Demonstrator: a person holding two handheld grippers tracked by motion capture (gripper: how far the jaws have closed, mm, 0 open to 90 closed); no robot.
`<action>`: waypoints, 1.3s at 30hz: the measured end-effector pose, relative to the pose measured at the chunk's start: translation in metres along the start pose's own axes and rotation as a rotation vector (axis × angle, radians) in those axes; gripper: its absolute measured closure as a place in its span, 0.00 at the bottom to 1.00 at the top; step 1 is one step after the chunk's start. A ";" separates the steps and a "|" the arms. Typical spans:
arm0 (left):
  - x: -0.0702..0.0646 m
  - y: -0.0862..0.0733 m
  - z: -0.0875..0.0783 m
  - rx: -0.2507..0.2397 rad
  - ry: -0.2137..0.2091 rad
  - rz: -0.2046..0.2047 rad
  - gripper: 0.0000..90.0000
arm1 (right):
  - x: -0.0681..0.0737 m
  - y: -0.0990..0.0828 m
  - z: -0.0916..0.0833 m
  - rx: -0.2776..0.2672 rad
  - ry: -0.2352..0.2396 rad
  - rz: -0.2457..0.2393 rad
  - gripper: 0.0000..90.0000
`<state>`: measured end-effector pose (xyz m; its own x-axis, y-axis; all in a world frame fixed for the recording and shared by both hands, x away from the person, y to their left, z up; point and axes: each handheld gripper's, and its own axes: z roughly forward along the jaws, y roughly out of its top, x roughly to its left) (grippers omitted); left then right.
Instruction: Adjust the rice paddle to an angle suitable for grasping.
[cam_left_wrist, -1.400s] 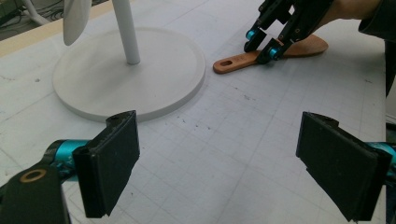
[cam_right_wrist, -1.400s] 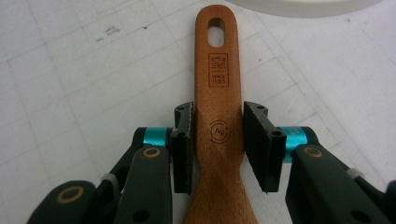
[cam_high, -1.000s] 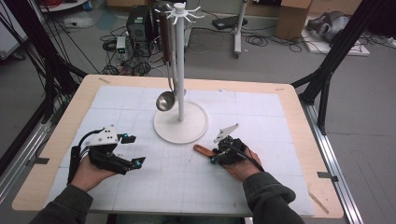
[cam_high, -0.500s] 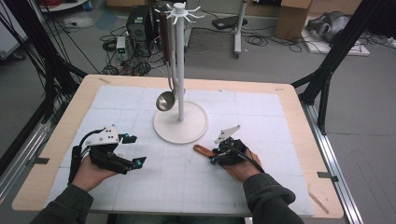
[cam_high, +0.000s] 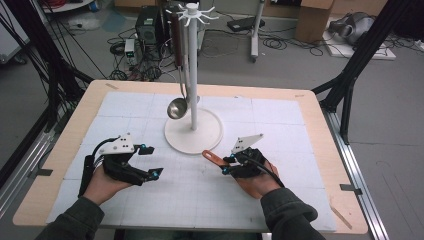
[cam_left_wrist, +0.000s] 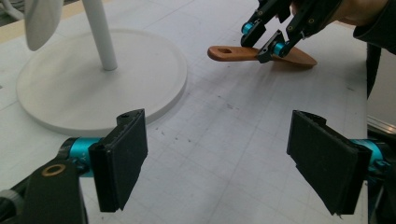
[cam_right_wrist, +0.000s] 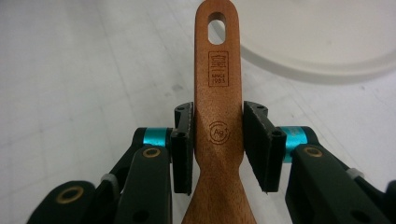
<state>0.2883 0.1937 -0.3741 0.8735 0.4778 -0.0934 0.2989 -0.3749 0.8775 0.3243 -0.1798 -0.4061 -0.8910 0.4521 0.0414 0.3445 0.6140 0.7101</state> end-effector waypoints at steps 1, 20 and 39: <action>0.000 0.001 0.001 0.001 -0.004 0.003 0.24 | 0.001 0.001 -0.001 -0.007 0.007 -0.001 0.72; -0.010 0.019 0.028 -0.015 -0.078 -0.016 0.31 | 0.029 0.031 -0.001 -0.116 0.098 -0.043 0.72; -0.016 0.029 0.043 -0.033 -0.154 -0.051 0.47 | 0.052 0.055 0.009 -0.153 0.148 -0.115 0.72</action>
<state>0.2997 0.1409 -0.3677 0.9067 0.3674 -0.2070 0.3338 -0.3253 0.8847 0.2998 -0.1167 -0.3715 -0.9593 0.2781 0.0491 0.1999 0.5458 0.8137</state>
